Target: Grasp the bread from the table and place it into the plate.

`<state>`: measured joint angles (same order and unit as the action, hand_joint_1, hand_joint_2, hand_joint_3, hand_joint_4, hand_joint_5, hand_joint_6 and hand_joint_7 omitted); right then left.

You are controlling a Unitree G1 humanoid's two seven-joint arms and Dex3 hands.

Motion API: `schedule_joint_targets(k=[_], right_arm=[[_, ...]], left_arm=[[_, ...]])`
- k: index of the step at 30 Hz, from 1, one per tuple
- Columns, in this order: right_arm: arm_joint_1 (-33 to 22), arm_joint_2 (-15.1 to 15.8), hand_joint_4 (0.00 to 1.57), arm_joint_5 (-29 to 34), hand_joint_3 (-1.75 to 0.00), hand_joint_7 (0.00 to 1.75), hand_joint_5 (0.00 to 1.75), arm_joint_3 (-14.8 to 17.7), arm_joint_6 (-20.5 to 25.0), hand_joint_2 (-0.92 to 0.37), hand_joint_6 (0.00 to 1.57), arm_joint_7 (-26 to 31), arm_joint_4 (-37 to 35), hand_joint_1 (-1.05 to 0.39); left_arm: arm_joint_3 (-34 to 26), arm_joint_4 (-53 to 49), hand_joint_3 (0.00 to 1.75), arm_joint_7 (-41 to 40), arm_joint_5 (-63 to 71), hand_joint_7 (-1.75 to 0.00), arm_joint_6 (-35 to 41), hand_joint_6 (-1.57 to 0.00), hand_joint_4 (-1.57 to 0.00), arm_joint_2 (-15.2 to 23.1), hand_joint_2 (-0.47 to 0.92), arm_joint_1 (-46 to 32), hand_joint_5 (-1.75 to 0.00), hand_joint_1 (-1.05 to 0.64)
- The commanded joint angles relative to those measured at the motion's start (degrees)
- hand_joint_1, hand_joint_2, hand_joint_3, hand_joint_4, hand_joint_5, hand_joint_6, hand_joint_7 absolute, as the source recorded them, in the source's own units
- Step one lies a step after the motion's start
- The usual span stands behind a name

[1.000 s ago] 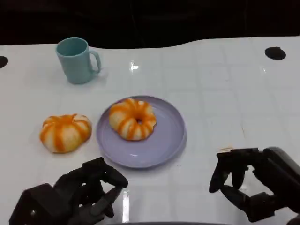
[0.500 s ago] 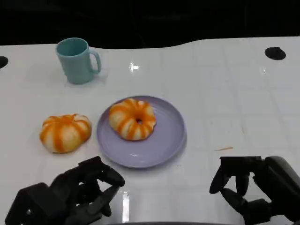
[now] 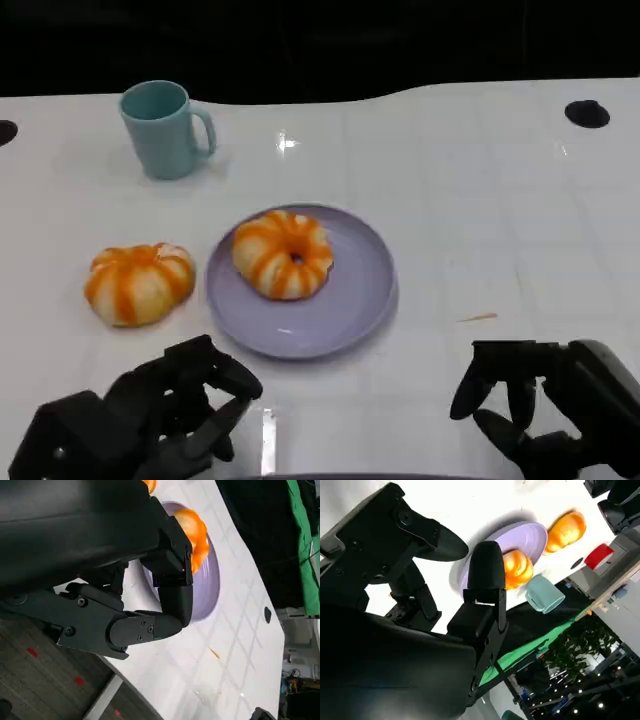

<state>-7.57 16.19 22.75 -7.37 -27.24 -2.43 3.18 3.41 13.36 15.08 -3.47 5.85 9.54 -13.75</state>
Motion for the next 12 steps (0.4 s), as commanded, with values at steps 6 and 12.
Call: schedule_joint_targets(k=[6, 12], right_arm=[[-0.2, 0.6, 0.96, 0.2, -1.25, 1.23, 1.74, 0.0, 0.7, -0.25, 0.9, -0.4, 0.8, -0.11], [0.1, 0.6, 0.96, -0.1, -1.24, 1.21, 1.73, -0.1, 0.4, -0.24, 0.9, -0.5, 0.4, -0.1]], left_arm=[[-0.6, -0.7, 0.47, 0.9, -0.2, -1.33, -1.3, -0.59, -0.64, 1.1, 0.92, 0.2, -1.75, -0.38], [-0.6, 0.0, 0.45, 0.5, -0.2, -1.33, -0.1, -0.59, -0.62, 0.9, 0.92, 0.1, -1.75, -0.38]])
